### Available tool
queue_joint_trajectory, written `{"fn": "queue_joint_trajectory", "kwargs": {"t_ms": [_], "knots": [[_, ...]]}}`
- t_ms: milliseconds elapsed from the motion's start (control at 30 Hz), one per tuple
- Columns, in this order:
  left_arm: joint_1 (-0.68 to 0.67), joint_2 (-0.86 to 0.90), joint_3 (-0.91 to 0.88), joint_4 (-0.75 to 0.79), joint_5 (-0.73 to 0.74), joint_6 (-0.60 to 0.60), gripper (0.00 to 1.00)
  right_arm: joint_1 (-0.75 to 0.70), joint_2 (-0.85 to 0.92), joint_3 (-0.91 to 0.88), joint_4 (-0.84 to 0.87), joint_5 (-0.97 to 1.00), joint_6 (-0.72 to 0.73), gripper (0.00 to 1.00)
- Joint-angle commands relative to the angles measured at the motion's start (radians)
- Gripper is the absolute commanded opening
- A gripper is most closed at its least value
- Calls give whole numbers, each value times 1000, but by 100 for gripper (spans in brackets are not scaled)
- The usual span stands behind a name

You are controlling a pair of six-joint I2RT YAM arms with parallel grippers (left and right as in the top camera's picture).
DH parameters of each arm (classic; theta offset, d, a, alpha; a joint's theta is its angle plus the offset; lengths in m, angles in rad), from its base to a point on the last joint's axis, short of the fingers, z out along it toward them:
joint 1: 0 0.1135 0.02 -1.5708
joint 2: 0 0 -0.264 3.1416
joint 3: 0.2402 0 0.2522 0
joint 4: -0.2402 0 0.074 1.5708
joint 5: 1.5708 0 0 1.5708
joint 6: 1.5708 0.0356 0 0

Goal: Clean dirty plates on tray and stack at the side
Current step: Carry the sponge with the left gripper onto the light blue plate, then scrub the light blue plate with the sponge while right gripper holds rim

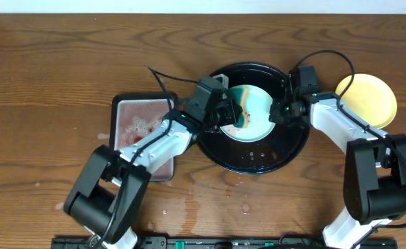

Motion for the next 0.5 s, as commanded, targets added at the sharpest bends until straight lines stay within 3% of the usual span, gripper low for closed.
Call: {"fn": "queue_joint_trajectory", "kwargs": {"t_ms": [0,467], "knots": [[-2,43,26,32,62,-95,7,23,13,8,3,-36,16,1],[-2,93,43,34,76,-227,7,69,13,8,1,-73,-26,1]]}}
